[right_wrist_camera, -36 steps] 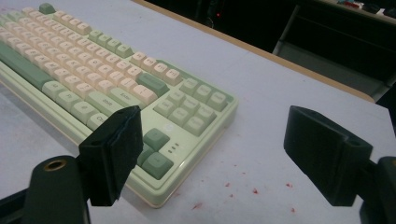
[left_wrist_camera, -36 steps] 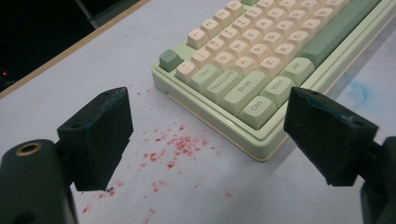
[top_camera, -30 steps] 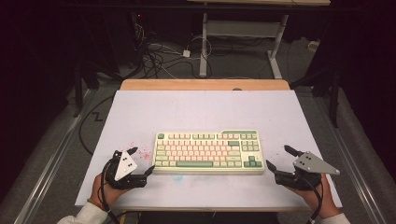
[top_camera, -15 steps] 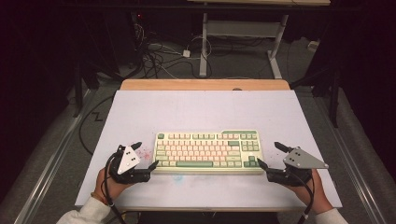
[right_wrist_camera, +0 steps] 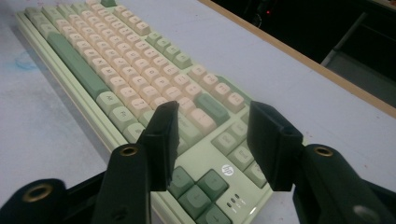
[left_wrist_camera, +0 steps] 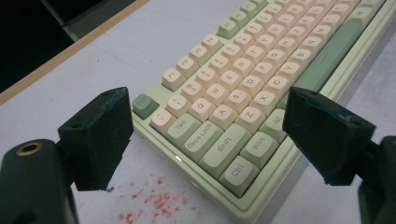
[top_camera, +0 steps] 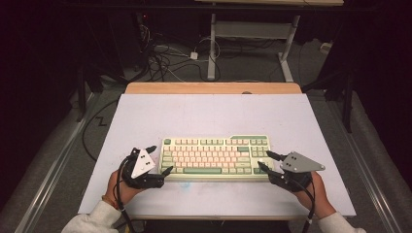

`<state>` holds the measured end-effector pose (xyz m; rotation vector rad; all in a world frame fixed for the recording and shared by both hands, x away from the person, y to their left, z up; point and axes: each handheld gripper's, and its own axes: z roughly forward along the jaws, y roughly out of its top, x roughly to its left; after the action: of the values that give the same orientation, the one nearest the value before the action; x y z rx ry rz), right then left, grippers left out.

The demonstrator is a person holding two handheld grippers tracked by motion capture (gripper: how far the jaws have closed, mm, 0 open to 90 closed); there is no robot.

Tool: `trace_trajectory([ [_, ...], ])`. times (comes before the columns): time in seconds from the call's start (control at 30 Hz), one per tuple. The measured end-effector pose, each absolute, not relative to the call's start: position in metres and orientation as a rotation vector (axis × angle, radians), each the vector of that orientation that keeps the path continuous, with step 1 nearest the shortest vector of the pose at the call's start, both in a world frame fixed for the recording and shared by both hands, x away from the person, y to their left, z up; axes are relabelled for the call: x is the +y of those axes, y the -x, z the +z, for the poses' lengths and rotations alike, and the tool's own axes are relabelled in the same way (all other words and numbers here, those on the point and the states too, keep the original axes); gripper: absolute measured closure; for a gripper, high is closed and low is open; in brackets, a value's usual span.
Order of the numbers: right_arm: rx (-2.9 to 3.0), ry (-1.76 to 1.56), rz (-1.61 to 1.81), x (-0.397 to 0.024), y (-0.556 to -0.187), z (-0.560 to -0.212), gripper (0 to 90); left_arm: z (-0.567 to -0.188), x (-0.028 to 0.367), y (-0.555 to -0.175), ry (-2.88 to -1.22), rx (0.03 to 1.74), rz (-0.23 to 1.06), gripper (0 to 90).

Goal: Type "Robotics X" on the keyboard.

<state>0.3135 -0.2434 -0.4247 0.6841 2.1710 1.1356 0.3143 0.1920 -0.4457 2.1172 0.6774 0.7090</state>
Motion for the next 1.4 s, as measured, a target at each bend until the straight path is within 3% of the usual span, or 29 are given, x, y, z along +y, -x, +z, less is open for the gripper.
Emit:
trace_trajectory([
  [0.4, 2.265, -0.675, 1.114, -0.224, -0.328, -0.429, 90.0, -0.442, 0.178, -0.320, -2.125, 0.663, 0.673, 17.4],
  [1.1, 2.415, -0.690, 0.928, -0.194, -0.349, -0.456, 90.0, -0.434, 0.172, -0.329, -2.123, 0.699, 0.635, 20.3],
  [1.2, 2.410, -0.687, 0.932, -0.193, -0.348, -0.457, 90.0, -0.433, 0.172, -0.330, -2.124, 0.689, 0.635, 28.4],
  [1.27, 2.415, -0.686, 0.933, -0.194, -0.348, -0.457, 90.0, -0.433, 0.172, -0.331, -2.138, 0.673, 0.620, 44.3],
  [1.33, 2.415, -0.690, 0.934, -0.194, -0.348, -0.457, 90.0, -0.433, 0.170, -0.333, -2.167, 0.664, 0.589, 48.6],
  [1.37, 2.414, -0.691, 0.935, -0.194, -0.348, -0.457, 90.0, -0.432, 0.169, -0.333, -2.175, 0.646, 0.568, 61.2],
  [1.4, 2.411, -0.688, 0.935, -0.194, -0.348, -0.457, 90.0, -0.432, 0.168, -0.334, -2.182, 0.637, 0.552, 65.5],
])
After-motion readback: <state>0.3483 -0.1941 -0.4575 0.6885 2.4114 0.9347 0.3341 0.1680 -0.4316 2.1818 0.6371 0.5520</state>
